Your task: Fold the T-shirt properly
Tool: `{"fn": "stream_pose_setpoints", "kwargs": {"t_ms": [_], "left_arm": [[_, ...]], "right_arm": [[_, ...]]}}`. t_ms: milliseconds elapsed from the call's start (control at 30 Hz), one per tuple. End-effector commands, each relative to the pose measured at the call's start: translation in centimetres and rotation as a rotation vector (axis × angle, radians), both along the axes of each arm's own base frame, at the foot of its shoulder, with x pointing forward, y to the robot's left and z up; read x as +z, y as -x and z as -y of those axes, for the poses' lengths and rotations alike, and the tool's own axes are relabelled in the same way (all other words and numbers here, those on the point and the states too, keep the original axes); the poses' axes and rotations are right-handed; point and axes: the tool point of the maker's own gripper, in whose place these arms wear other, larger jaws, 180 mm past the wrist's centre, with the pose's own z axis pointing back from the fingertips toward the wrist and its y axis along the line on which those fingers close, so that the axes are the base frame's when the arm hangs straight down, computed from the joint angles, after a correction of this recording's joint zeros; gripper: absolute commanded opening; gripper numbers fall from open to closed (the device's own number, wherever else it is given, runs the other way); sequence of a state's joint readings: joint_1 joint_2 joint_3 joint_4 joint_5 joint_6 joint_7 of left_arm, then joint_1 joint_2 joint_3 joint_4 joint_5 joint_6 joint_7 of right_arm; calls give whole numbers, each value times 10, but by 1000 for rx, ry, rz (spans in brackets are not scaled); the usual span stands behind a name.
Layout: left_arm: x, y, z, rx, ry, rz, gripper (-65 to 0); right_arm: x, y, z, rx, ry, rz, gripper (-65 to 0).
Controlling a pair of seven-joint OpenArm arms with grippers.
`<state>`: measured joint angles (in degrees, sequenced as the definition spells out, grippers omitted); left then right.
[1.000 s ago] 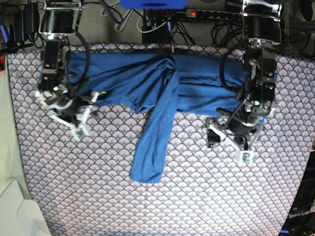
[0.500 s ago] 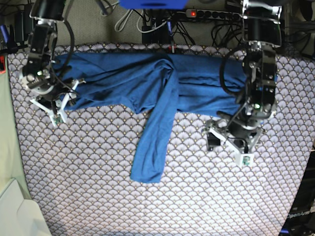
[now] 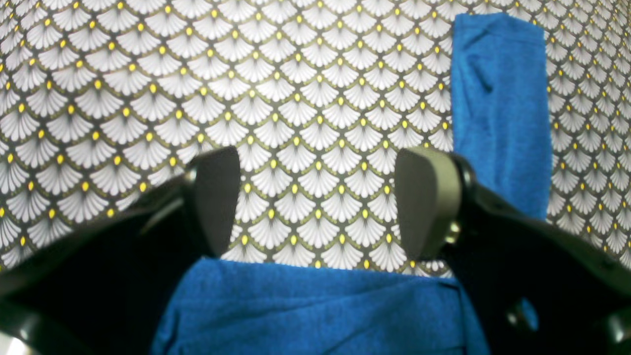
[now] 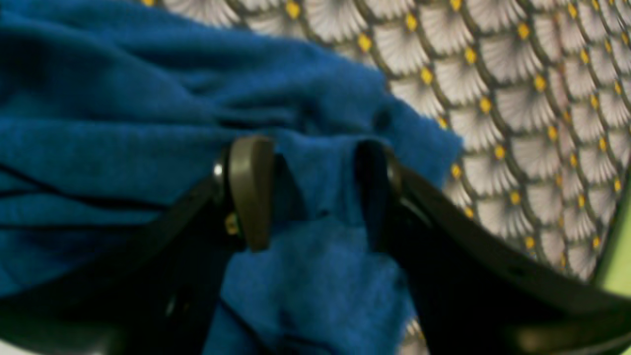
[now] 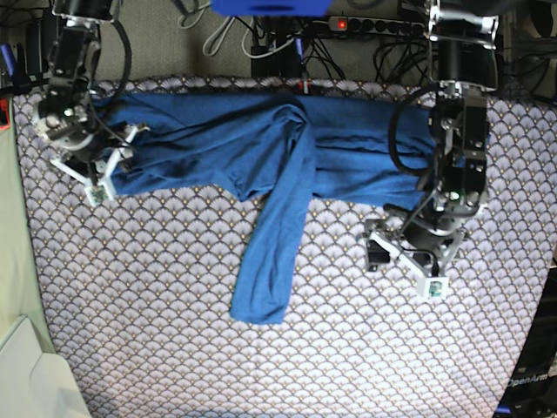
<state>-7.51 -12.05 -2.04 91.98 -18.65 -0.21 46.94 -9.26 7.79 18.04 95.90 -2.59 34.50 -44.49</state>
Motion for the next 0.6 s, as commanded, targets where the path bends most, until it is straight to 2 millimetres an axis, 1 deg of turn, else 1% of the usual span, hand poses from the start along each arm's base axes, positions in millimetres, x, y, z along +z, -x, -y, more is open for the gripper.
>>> {"fn": "stream_pose_setpoints", "kwargs": {"t_ms": [0,67,133,200,300,367,433,533,567], "left_arm": [[21,-10,0,-2,3,67,-173],[21,-10,0,-1,-1,67,-173],[21,-10,0,-1,2,67,-173],[21,-10,0,-2,3,67,-173],[22,-11,0,-2,5,70,-173],[23,-11,2,-3,11,71,-173],[23,-12,9,-6,31,73,-173],[27,-16,15,-8,45,83,-173],[27,-18,22,-15,58,82,-173]], "right_arm": [[10,-4,7,-6,14,34,-360],[9,-2,12,-21,17,29,-360],[5,8,19,-41,21,10,-360],[3,13,22,-50,23,1,-360],[-2,22,22,-49,25,-19,-360],[-2,24,22,-48,27,-21,-360],[-2,25,22,-49,27,-23,-360],[-4,28,22,-49,27,-32,-360],[-5,28,22,-50,27,-32,-360]]}}
